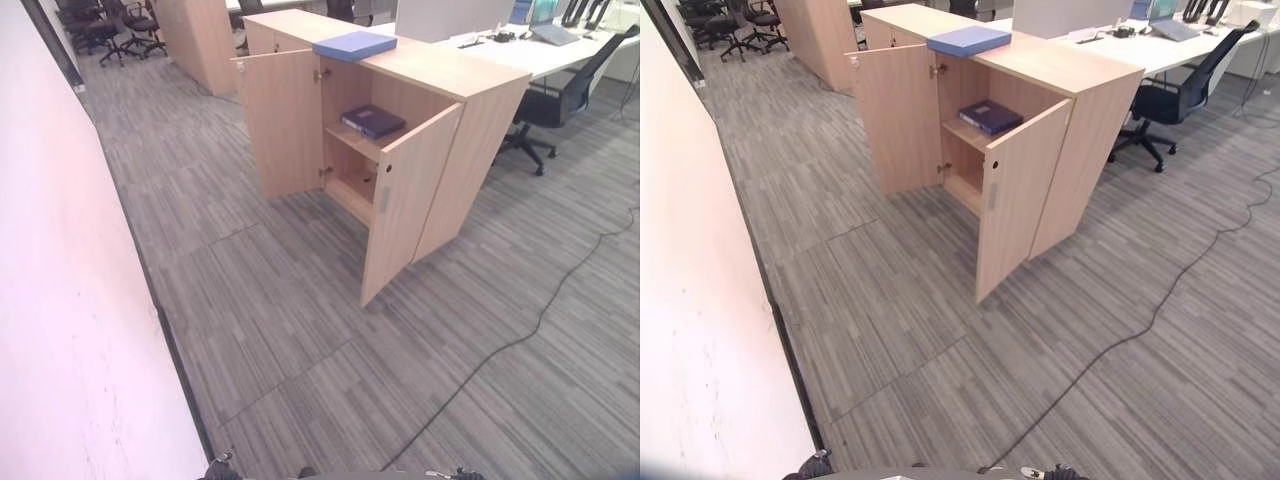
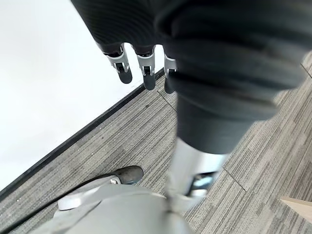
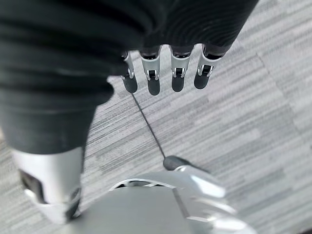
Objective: Put the empty folder in the office cabinet
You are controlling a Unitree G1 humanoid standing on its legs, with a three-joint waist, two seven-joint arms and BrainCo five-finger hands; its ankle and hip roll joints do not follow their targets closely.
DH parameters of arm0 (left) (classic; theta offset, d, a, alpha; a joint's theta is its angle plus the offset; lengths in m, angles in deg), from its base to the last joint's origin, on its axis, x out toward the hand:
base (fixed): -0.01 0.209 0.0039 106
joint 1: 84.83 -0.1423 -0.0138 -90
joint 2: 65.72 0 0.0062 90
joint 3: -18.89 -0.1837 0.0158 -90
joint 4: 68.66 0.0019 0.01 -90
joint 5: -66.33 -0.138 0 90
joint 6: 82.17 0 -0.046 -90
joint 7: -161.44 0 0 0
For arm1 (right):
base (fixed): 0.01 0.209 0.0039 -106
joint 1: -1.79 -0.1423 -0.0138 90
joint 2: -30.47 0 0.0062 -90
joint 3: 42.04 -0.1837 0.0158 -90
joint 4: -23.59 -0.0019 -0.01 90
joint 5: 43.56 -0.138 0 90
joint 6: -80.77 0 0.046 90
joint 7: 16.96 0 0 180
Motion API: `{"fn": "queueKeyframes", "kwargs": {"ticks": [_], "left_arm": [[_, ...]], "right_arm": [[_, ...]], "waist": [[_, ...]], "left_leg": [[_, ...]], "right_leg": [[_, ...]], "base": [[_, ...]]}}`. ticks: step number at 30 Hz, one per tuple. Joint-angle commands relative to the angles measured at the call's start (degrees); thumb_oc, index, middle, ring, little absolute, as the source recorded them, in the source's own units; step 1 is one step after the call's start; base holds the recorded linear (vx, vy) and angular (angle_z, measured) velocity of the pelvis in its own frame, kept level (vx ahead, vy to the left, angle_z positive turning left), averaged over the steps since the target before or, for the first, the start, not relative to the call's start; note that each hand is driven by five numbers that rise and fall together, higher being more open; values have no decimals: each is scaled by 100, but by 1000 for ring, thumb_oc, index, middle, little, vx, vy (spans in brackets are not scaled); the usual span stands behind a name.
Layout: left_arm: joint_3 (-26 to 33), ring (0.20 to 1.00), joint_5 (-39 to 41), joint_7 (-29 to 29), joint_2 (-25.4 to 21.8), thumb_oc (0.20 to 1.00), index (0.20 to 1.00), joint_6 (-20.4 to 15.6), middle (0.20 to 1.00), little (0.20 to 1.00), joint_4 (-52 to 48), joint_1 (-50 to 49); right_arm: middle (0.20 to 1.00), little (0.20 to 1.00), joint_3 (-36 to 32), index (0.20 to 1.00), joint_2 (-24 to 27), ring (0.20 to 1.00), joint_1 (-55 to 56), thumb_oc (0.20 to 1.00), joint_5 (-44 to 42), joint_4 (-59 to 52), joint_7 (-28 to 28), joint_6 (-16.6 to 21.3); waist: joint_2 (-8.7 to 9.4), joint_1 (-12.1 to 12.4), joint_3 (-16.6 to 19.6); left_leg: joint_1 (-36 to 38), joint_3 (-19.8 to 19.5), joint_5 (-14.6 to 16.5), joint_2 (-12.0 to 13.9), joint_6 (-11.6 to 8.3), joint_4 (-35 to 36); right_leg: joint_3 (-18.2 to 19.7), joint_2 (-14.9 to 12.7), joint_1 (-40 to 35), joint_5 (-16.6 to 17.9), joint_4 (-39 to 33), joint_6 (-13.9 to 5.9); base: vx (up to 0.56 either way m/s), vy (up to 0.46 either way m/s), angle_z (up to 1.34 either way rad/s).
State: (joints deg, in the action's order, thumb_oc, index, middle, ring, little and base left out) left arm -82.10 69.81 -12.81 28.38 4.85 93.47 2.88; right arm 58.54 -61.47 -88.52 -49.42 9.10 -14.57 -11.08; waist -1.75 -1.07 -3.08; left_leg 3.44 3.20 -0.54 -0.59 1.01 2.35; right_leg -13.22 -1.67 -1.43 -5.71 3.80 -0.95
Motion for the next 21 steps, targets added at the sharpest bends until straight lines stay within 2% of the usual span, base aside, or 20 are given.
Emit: {"fn": "queueKeyframes", "kwargs": {"ticks": [1,7,9,11,12,21], "left_arm": [[66,1000,-211,19,-66,1000,1000,-108,1000,1000,297,108],[-88,1000,-418,110,-117,1000,1000,-172,1000,1000,183,125],[-195,1000,-577,493,-189,1000,1000,-343,1000,1000,-237,140],[-195,1000,-577,493,-190,1000,1000,-341,1000,1000,-240,138],[-216,1000,-625,695,-191,1000,1000,-387,1000,1000,-328,127],[-194,1000,-372,948,-7,1000,1000,-389,1000,1000,-23,173]], "right_arm": [[1000,1000,32,1000,2,1000,-230,1000,-284,390,-20,83],[1000,1000,56,1000,14,1000,-254,1000,-253,418,7,94],[1000,1000,62,1000,-21,1000,-274,1000,-247,408,190,166],[1000,1000,62,1000,-22,1000,-274,1000,-247,408,191,166],[1000,1000,30,1000,-60,1000,-277,1000,-285,431,296,209],[1000,1000,50,1000,-202,1000,-258,1000,-311,640,498,232]], "waist": [[232,9,-154],[226,11,-173],[253,29,-197],[254,29,-198],[274,41,-209],[303,61,-171]], "left_leg": [[194,-102,301,99,-326,265],[203,-104,310,95,-330,265],[209,-121,318,92,-333,265],[210,-121,318,92,-333,265],[212,-127,315,96,-336,265],[226,-146,322,97,-335,265]], "right_leg": [[33,-484,-465,807,-880,-618],[21,-490,-479,801,-880,-622],[1,-489,-493,794,-880,-628],[1,-489,-494,794,-880,-628],[-12,-488,-505,790,-880,-633],[-11,-484,-504,786,-880,-632]], "base": [[0,0,0],[0,0,0],[0,0,0],[0,0,0],[0,0,0],[0,0,0]]}}
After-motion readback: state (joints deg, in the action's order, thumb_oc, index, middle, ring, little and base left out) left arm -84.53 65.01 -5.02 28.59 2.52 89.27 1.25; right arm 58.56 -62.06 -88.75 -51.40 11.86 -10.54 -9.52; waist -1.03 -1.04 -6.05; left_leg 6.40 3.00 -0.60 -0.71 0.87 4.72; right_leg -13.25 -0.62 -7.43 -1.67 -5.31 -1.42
